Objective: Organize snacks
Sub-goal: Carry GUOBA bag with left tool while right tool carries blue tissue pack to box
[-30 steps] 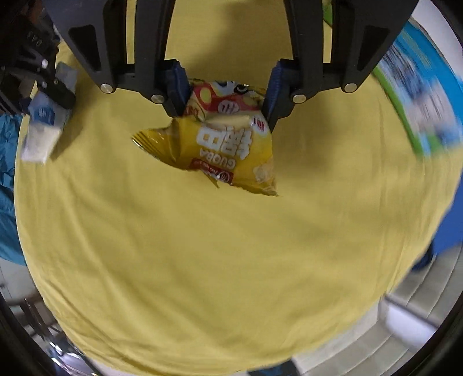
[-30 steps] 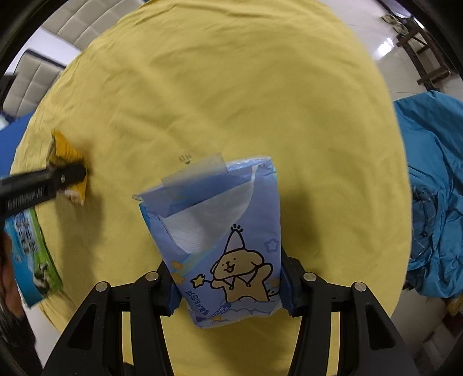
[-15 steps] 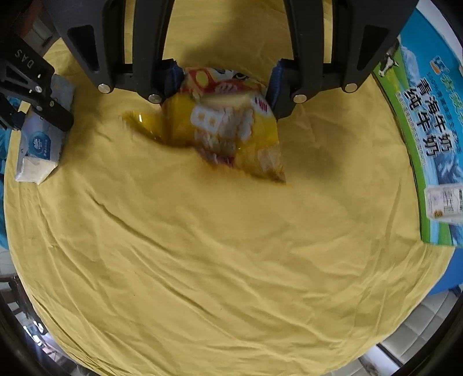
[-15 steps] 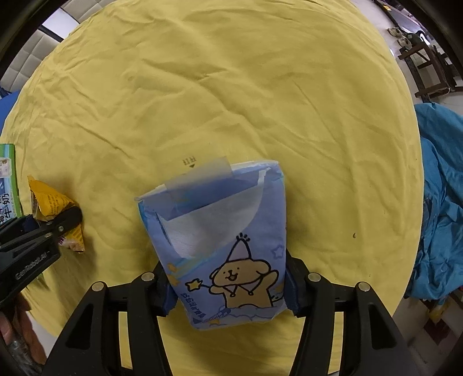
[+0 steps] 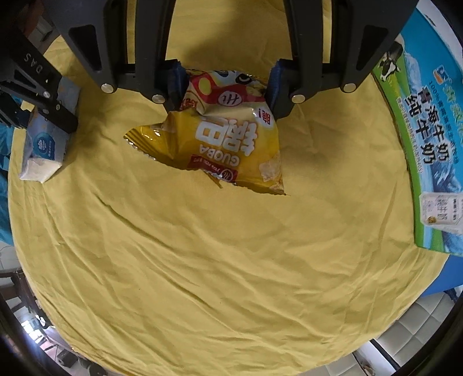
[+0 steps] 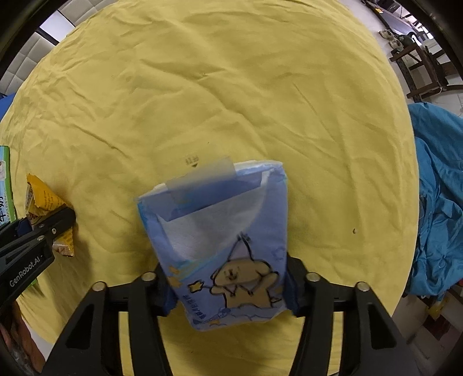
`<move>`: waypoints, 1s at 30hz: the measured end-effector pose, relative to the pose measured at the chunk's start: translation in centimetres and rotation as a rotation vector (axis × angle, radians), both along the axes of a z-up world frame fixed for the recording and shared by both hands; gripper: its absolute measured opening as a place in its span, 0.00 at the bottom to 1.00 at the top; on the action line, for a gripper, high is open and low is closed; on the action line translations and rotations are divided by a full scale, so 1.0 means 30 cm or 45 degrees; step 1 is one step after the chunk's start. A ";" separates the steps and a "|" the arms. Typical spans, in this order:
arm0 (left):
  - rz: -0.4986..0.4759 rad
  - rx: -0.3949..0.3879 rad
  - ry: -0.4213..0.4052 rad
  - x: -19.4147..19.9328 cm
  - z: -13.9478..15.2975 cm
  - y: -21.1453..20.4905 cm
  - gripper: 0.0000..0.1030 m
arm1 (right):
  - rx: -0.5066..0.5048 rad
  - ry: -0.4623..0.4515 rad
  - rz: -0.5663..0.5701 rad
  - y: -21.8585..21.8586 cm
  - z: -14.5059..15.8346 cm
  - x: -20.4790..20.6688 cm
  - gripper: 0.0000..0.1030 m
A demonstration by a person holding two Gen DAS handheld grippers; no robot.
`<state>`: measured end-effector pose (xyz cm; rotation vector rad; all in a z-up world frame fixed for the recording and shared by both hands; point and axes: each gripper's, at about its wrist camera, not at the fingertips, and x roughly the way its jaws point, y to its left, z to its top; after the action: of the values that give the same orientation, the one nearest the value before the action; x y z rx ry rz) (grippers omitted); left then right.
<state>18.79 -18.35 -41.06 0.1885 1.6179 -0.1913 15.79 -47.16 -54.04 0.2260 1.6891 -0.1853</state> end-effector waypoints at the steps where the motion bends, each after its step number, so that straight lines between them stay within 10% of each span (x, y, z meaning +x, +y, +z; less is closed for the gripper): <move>1: 0.000 -0.003 -0.014 -0.016 0.027 -0.006 0.39 | -0.001 -0.005 0.001 0.006 0.005 -0.005 0.48; 20: 0.021 -0.160 -0.272 -0.194 0.500 0.170 0.39 | 0.102 -0.273 0.080 0.295 0.415 -0.086 0.43; 30: 0.118 -0.261 -0.353 -0.195 0.697 0.547 0.39 | 0.215 -0.424 0.180 0.569 0.709 -0.067 0.43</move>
<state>12.93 -1.95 -20.16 -0.0184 1.3185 -0.2469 13.78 -30.09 -32.76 0.2476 1.3826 0.0976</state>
